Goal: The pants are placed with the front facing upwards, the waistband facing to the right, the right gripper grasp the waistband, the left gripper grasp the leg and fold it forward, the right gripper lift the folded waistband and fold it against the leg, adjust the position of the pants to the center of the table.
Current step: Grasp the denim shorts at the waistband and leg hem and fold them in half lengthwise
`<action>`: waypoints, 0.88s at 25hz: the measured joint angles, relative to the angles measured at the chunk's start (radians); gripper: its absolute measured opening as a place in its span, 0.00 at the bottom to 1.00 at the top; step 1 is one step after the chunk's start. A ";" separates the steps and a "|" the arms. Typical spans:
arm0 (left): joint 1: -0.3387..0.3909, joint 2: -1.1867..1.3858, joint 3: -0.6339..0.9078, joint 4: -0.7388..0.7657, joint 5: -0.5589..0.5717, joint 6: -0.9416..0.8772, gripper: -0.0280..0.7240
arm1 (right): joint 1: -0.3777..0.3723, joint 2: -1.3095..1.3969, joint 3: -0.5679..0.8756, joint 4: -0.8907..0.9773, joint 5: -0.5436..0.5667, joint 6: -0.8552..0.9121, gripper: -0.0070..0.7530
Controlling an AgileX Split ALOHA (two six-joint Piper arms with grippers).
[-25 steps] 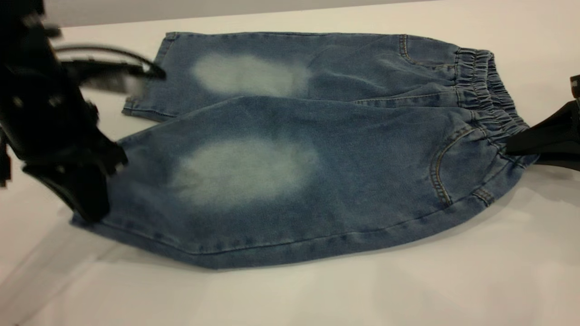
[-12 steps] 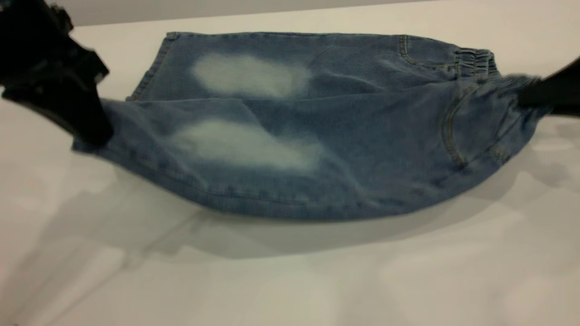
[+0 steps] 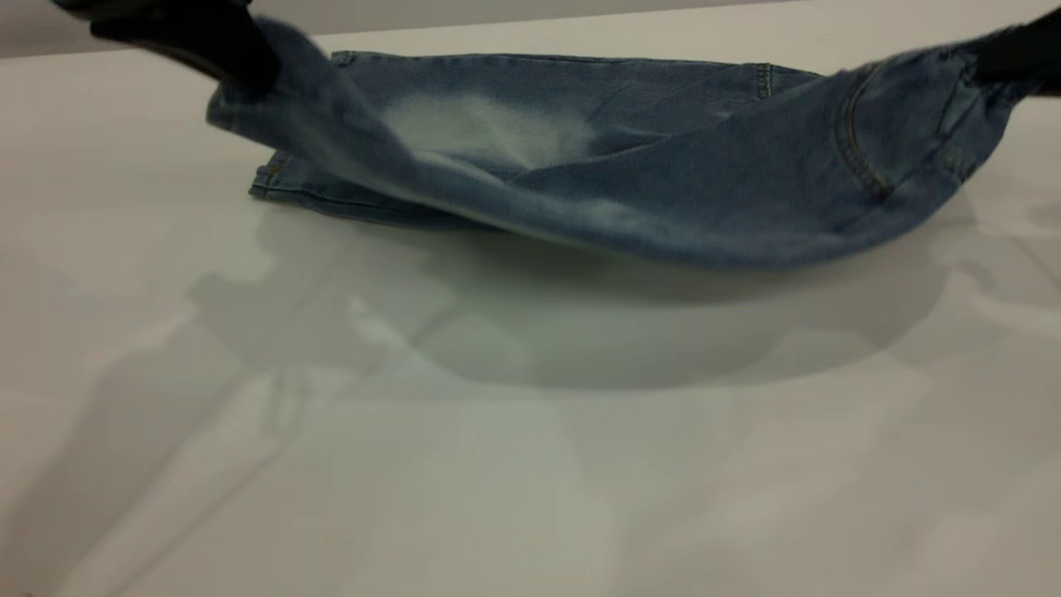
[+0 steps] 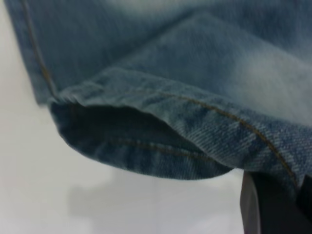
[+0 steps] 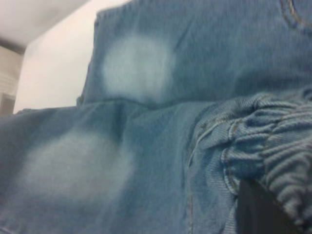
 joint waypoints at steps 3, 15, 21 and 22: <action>0.000 0.001 0.000 0.000 -0.071 0.011 0.12 | 0.000 0.000 -0.034 0.021 0.007 0.021 0.06; 0.000 0.110 -0.007 0.000 -0.331 0.016 0.12 | 0.000 0.001 -0.135 0.067 -0.006 0.077 0.06; 0.000 0.186 -0.086 0.001 -0.372 0.016 0.12 | 0.000 0.001 -0.136 0.138 -0.065 0.077 0.06; 0.000 0.196 -0.107 0.001 -0.368 0.016 0.12 | 0.000 0.001 -0.136 0.139 -0.075 0.076 0.06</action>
